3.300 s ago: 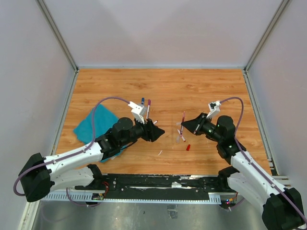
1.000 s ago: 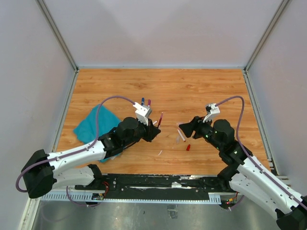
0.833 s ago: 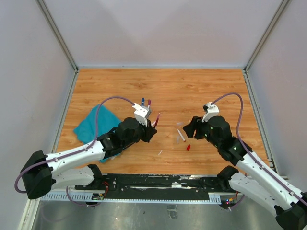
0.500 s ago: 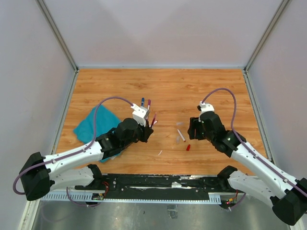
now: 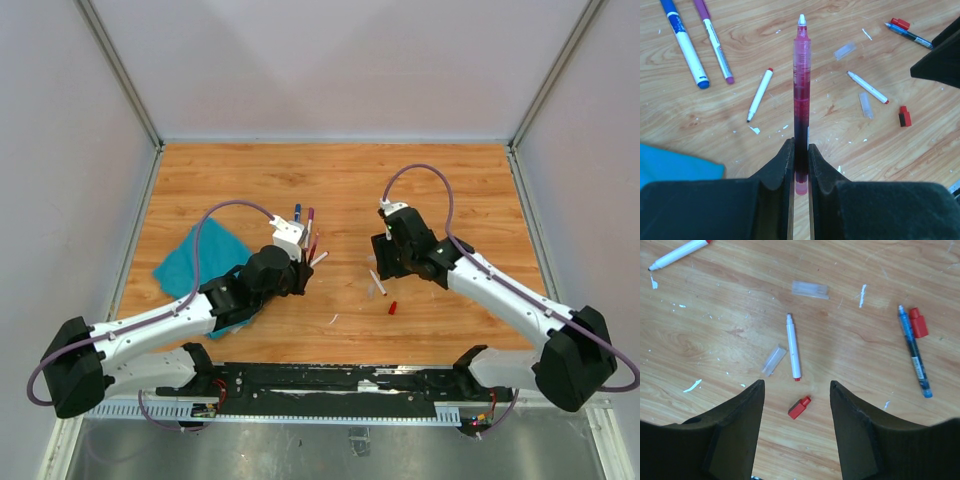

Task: Insert the pens into the pen caps
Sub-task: Pick up the pen from the center of the board, then insert the pen cap onto the pen.

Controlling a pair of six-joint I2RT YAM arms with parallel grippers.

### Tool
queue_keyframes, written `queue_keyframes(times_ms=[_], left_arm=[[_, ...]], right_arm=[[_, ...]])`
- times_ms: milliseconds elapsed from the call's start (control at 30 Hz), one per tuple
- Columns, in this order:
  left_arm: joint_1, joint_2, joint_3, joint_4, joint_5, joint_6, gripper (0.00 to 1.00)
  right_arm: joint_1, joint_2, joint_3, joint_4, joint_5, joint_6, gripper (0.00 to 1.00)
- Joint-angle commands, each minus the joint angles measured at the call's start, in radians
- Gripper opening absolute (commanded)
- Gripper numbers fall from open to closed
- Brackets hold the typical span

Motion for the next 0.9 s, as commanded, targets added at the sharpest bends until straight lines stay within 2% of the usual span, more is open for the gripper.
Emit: queue_keyframes(times_ms=[0,233,467,700,867], left_arm=[[-0.006,-0.032,0.014,0.003,-0.053,-0.017,0.01],[-0.006,-0.039,0.005,0.001,-0.07,-0.02,0.0],[-0.006,-0.054,-0.003,-0.001,-0.069,-0.014,0.01],[-0.006,-0.065,-0.007,-0.005,-0.068,-0.018,0.0],[-0.006,-0.066,-0.002,-0.01,-0.065,-0.015,0.0]], right_arm=[[0.035,0.041,0.025,-0.04,-0.006,0.116,0.55],[0.115,0.05,-0.044,0.046,0.059,0.39,0.57],[0.155,0.09,-0.062,0.017,0.111,0.652,0.59],[0.166,0.187,-0.029,-0.045,0.11,0.779,0.55],[0.167,0.285,0.035,-0.093,0.117,0.772,0.5]])
